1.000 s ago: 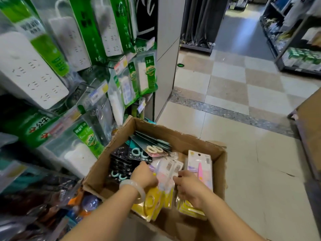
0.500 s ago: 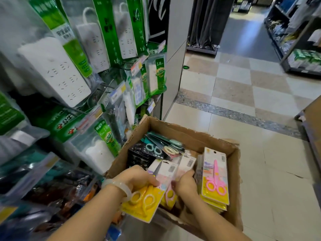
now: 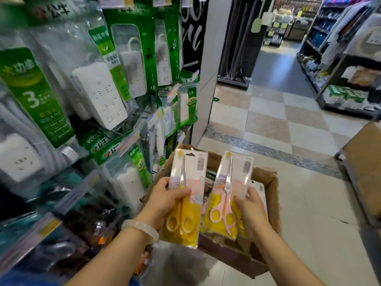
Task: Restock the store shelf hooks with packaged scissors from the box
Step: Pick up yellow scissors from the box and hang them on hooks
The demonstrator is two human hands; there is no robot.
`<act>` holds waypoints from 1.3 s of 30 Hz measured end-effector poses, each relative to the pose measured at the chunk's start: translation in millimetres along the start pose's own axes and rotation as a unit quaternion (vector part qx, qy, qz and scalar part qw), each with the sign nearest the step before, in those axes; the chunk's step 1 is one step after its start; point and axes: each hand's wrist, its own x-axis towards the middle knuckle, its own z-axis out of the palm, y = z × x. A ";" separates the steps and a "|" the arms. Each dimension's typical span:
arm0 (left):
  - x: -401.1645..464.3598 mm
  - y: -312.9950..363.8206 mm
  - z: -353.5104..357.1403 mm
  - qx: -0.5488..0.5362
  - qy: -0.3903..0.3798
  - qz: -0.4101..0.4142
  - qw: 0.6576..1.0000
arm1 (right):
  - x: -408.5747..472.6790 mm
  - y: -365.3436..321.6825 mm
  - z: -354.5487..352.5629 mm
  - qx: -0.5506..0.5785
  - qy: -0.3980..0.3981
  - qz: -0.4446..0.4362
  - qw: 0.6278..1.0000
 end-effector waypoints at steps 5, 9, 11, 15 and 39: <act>-36.6 13.1 -25.1 -0.036 0.058 0.098 0.993 | -20.1 -29.3 28.6 0.039 -0.082 -0.051 0.995; -73.9 22.0 -60.4 -0.070 0.140 0.168 0.973 | -43.2 -41.0 75.2 -0.001 -0.174 -0.104 0.979; -100.4 22.3 -79.5 -0.099 0.194 0.197 0.956 | -61.8 -46.5 102.2 -0.031 -0.241 -0.145 0.959; -167.7 10.2 -124.5 -0.111 0.322 0.237 0.910 | -118.1 -52.3 156.7 -0.032 -0.375 -0.190 0.907; -440.6 -49.4 -256.7 -0.141 0.591 0.265 0.748 | -416.7 -72.0 291.2 -0.031 -0.656 -0.219 0.721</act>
